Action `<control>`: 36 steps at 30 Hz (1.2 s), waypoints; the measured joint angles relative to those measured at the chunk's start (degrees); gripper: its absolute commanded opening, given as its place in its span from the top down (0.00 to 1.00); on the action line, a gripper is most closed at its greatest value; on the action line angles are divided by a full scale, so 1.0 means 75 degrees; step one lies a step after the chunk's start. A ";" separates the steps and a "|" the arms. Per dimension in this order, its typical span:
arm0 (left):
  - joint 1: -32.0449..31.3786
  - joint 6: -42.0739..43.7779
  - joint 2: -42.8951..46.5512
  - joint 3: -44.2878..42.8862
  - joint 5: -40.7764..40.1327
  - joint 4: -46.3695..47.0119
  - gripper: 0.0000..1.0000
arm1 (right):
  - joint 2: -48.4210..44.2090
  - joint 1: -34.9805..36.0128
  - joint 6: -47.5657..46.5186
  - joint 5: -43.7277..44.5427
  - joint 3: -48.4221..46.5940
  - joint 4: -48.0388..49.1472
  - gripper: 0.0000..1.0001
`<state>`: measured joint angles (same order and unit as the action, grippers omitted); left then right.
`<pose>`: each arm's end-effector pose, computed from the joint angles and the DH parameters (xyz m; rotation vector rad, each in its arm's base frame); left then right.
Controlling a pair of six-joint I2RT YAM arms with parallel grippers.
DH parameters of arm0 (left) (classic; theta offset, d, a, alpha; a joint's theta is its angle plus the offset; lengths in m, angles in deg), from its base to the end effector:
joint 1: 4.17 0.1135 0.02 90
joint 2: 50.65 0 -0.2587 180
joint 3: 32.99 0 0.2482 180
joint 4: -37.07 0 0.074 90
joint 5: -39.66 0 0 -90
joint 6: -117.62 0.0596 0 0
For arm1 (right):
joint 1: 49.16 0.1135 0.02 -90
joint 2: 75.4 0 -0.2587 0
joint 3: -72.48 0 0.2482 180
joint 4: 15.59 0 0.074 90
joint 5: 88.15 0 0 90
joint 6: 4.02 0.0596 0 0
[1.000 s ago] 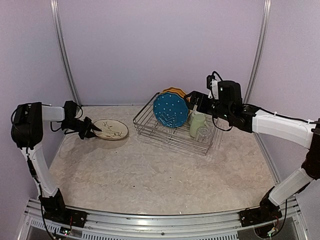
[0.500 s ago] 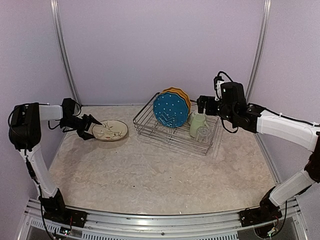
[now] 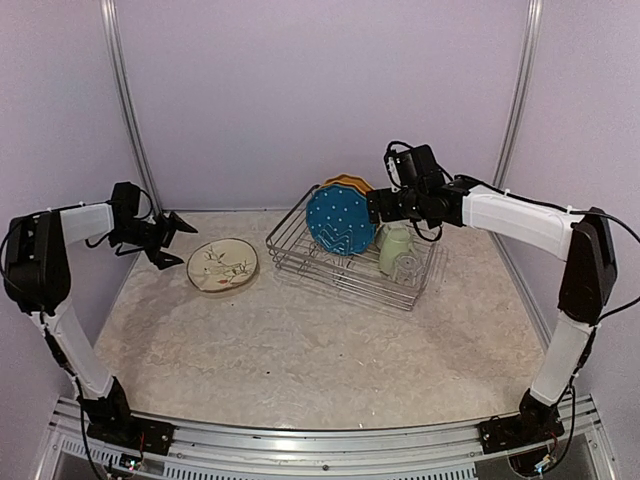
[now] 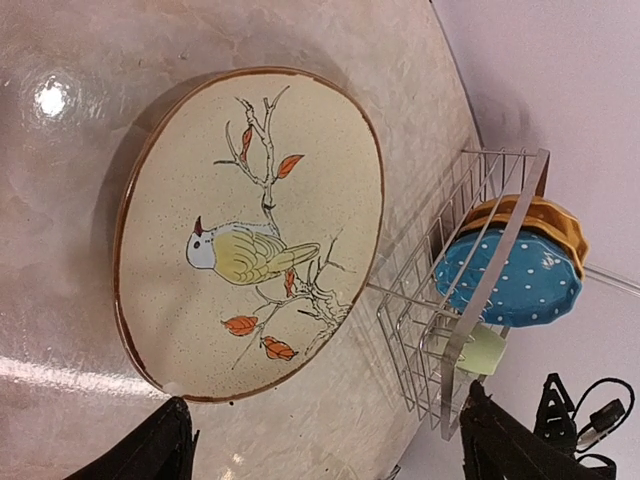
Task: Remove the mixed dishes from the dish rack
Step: Grab the plate from the dish rack.
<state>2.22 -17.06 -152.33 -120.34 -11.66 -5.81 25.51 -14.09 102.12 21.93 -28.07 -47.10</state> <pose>0.3799 0.0051 0.2041 -0.8800 2.4659 -1.1148 0.3617 0.2289 0.2973 -0.1404 2.0893 0.1678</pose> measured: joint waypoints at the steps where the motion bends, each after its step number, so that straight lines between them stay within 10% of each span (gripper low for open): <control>1: 0.0000 0.0009 0.0017 0.0000 -0.0006 0.0000 0.11 | 0.0175 -0.0003 -0.0003 -0.0122 -0.0187 -0.0079 0.05; 36: -0.1734 0.1402 0.2107 -0.0341 -0.0842 -0.0460 0.09 | 0.3281 -0.0551 -0.0790 -0.1743 -0.3500 -0.1655 0.42</control>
<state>-10.78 -6.55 -136.53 -122.90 -17.98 -9.26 50.12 -18.22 96.20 8.85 -54.33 -59.52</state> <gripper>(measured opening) 0.908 0.588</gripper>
